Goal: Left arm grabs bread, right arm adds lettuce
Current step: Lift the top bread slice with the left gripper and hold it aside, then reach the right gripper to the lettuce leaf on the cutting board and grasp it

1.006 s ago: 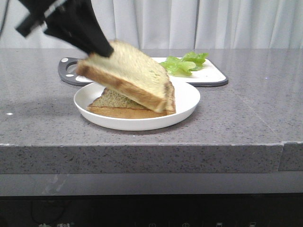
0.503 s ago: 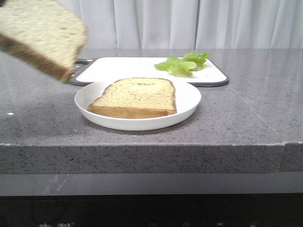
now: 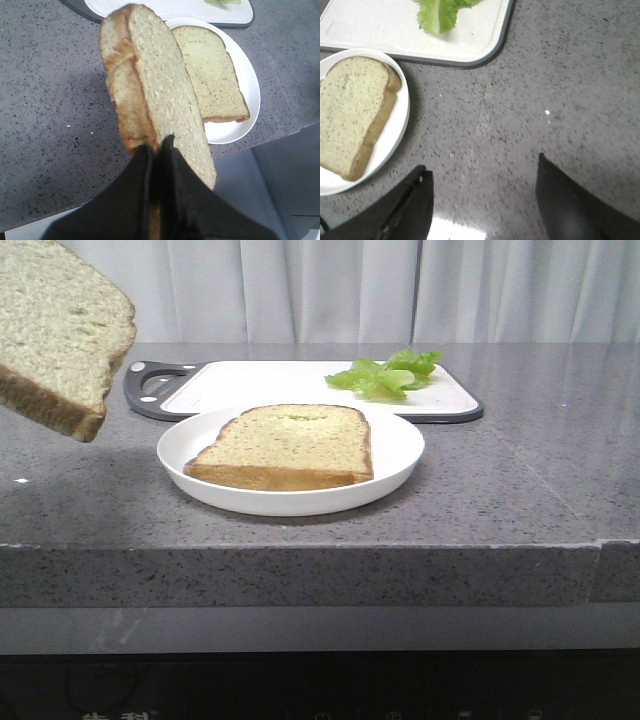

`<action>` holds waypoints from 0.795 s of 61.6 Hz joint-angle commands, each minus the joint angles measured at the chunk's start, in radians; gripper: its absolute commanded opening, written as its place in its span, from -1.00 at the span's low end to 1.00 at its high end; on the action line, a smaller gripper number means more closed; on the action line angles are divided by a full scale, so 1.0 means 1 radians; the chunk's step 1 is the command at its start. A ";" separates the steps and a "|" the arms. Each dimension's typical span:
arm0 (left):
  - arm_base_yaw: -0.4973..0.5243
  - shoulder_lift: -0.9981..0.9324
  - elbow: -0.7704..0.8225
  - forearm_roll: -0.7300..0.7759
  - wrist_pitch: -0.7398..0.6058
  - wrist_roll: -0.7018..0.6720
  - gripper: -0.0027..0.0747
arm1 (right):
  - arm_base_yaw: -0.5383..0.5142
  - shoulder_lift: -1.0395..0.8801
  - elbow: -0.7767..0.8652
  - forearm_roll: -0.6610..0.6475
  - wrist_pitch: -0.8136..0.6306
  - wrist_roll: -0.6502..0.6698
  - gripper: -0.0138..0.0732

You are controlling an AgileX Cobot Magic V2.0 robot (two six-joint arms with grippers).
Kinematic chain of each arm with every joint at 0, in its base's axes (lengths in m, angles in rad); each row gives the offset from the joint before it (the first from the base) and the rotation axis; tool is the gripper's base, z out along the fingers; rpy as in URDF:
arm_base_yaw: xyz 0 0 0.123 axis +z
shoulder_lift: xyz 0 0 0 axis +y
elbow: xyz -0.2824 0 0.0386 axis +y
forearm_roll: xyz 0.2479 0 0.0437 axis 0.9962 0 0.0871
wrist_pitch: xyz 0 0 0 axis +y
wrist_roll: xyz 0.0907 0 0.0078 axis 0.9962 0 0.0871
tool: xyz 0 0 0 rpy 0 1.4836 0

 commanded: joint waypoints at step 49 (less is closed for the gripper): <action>0.005 -0.011 -0.025 -0.053 -0.039 0.001 -0.98 | -0.032 0.886 -0.761 0.599 0.068 -0.297 0.39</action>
